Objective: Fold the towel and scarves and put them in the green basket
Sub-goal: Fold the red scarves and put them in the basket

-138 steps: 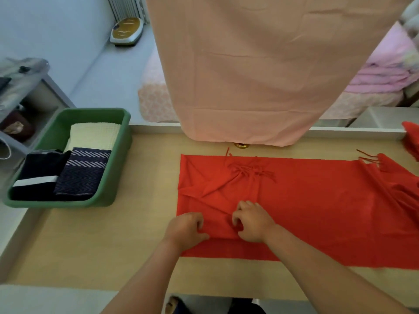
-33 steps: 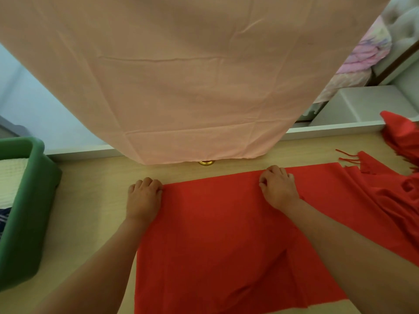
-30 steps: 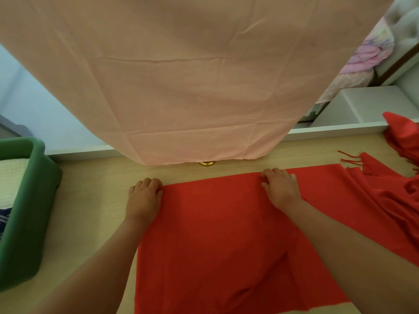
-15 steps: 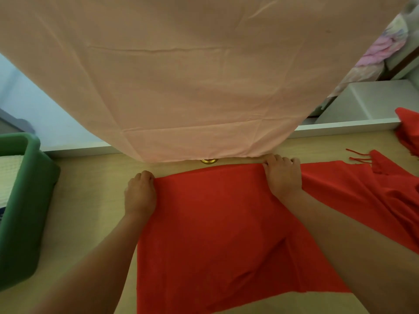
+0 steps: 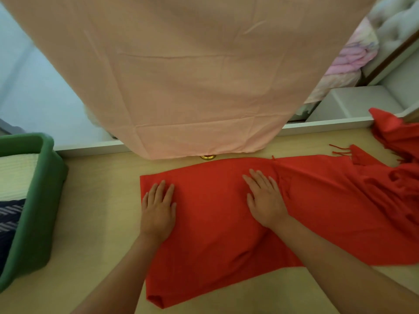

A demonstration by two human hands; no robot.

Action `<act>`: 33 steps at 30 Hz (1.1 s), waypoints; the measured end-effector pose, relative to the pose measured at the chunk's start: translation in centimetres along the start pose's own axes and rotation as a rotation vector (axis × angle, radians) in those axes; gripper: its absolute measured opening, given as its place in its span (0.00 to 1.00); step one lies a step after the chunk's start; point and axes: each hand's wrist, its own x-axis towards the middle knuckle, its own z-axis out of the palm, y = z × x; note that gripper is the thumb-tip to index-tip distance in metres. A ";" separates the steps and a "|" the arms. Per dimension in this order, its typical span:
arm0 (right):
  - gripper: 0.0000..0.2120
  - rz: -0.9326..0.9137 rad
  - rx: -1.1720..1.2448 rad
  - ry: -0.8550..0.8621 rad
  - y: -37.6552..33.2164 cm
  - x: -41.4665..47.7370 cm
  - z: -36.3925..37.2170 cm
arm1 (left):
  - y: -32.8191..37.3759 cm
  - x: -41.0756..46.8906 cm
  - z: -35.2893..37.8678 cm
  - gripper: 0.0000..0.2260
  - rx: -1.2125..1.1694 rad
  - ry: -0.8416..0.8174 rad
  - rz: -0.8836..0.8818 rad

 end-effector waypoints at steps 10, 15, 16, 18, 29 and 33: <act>0.09 -0.029 0.023 -0.018 -2.7 -11.7 -0.4 | 1.9 -10.5 -3.1 0.15 -0.312 -0.221 0.314; 0.20 -0.091 -0.071 -0.262 -4.9 -12.6 0.3 | 0.4 -13.6 -2.7 0.21 -0.082 -0.428 0.389; 0.16 -0.090 -0.077 -0.256 -5.5 -12.4 0.3 | 0.1 -13.9 -2.8 0.17 -0.098 -0.419 0.372; 0.10 -0.060 -0.066 -0.202 -6.6 -11.8 0.5 | -0.3 -14.2 -3.3 0.09 -0.196 -0.385 0.312; 0.19 -0.014 -0.064 -0.129 -10.6 -10.0 -1.4 | 0.3 -15.0 -6.2 0.07 -0.513 -0.308 -0.038; 0.09 -0.054 -0.162 -0.092 -10.7 -10.2 -1.7 | -1.4 -15.5 -6.8 0.15 -0.398 -0.356 0.053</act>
